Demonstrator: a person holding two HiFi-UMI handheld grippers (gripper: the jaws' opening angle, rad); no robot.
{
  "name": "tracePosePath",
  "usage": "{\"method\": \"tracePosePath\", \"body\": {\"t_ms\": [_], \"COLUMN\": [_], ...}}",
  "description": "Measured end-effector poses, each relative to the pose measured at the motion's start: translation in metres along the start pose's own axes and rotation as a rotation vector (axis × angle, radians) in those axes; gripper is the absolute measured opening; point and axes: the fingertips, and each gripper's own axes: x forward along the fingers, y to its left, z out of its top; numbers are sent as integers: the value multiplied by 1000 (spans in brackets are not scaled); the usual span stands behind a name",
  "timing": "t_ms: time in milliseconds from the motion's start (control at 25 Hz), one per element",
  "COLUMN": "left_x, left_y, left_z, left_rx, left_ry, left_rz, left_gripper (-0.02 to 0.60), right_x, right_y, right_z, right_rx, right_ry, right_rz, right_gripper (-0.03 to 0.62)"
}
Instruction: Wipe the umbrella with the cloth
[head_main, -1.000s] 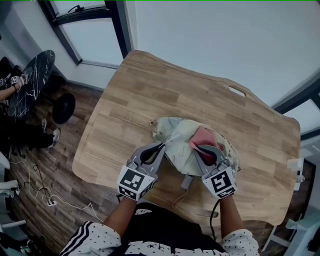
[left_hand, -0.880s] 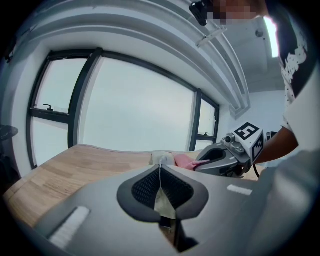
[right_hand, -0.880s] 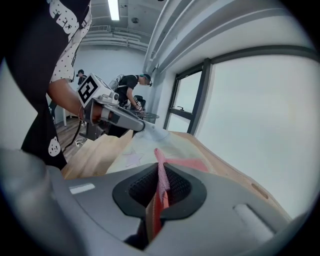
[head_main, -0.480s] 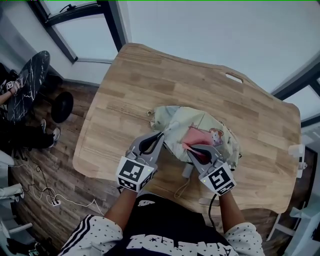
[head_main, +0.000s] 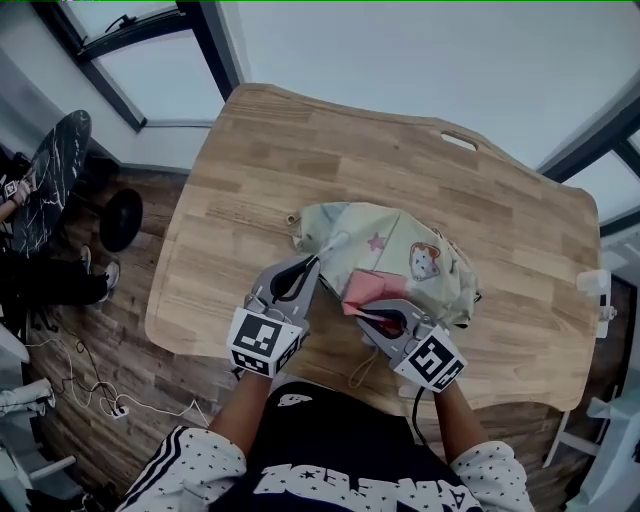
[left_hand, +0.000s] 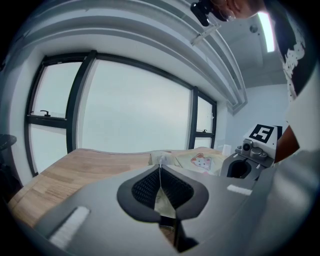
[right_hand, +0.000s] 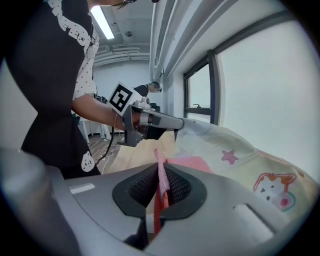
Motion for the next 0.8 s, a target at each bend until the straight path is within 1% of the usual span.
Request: {"method": "tracePosePath", "body": {"t_ms": [200, 360, 560, 600, 680, 760, 800], "left_x": [1, 0, 1, 1, 2, 2, 2], "left_y": [-1, -2, -2, -2, -1, -1, -1], "left_z": [-1, 0, -1, -1, -1, -1, -1], "left_rx": [3, 17, 14, 13, 12, 11, 10], "left_ry": [3, 2, 3, 2, -1, -2, -2], "left_rz": [-4, -3, -5, -5, -5, -6, -6], "left_gripper": [0, 0, 0, 0, 0, 0, 0], "right_x": [-1, -4, -10, -13, -22, -35, -43], "right_y": [25, 39, 52, 52, 51, 44, 39], "right_z": [-2, -2, 3, 8, 29, 53, 62], "right_rx": [-9, 22, 15, 12, -6, -44, -74], "right_ry": [-15, -37, -48, -66, -140, -216, -231], "right_rz": [104, 155, 201, 207, 213, 209, 199], "right_gripper": [26, 26, 26, 26, 26, 26, 26]}}
